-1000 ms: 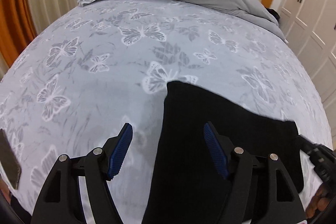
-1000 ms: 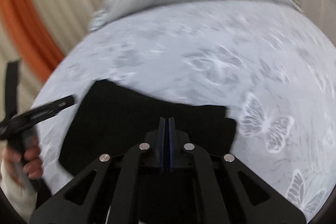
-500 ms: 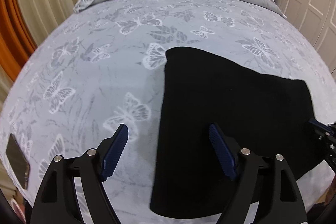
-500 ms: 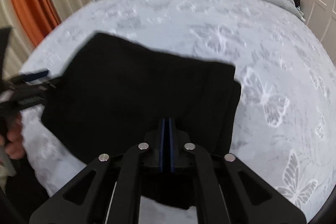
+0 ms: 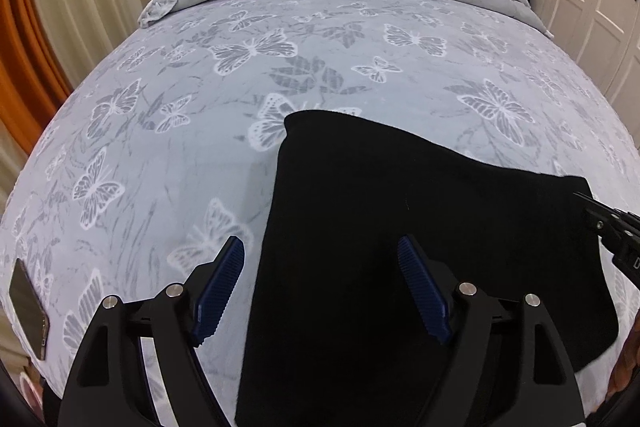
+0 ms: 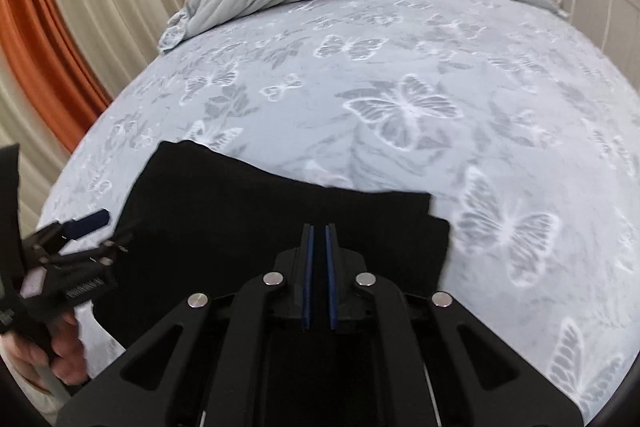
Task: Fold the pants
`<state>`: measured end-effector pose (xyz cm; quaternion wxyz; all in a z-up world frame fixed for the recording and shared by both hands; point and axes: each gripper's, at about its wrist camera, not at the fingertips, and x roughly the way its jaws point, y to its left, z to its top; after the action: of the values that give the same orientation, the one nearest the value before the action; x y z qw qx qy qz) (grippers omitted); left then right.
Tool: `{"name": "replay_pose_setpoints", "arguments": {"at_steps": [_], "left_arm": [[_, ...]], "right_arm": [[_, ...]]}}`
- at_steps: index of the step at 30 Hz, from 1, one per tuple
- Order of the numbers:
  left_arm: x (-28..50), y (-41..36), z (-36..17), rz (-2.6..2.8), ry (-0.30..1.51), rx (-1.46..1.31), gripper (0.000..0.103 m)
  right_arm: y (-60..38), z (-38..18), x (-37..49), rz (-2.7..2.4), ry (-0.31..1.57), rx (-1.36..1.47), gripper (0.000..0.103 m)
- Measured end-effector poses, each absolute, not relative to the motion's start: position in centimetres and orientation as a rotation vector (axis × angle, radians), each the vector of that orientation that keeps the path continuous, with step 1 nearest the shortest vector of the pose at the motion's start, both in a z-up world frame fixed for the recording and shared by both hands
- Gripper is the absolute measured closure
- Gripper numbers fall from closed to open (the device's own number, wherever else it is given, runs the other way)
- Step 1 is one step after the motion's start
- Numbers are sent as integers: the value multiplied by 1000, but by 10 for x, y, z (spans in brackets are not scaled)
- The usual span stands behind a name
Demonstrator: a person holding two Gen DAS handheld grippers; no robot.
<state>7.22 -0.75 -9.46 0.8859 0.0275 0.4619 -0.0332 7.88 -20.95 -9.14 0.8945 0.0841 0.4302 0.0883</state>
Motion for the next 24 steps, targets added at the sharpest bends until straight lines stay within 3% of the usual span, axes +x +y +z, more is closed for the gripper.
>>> {"name": "replay_pose_setpoints", "arguments": {"at_steps": [7, 8, 11, 13, 15, 24], "left_arm": [[82, -3, -104, -78, 999, 29, 26], [78, -1, -96, -91, 983, 21, 26], [62, 9, -73, -121, 927, 19, 23], [51, 22, -63, -130, 898, 16, 18], [46, 34, -62, -128, 897, 10, 18], [34, 54, -76, -72, 936, 33, 18]], "right_arm": [[-228, -109, 89, 142, 960, 230, 103], [-230, -100, 82, 156, 944, 261, 97], [-239, -75, 55, 184, 885, 258, 96], [-249, -74, 36, 138, 889, 204, 84], [-266, -80, 22, 102, 915, 250, 48], [-258, -112, 3, 230, 1008, 336, 45]]}}
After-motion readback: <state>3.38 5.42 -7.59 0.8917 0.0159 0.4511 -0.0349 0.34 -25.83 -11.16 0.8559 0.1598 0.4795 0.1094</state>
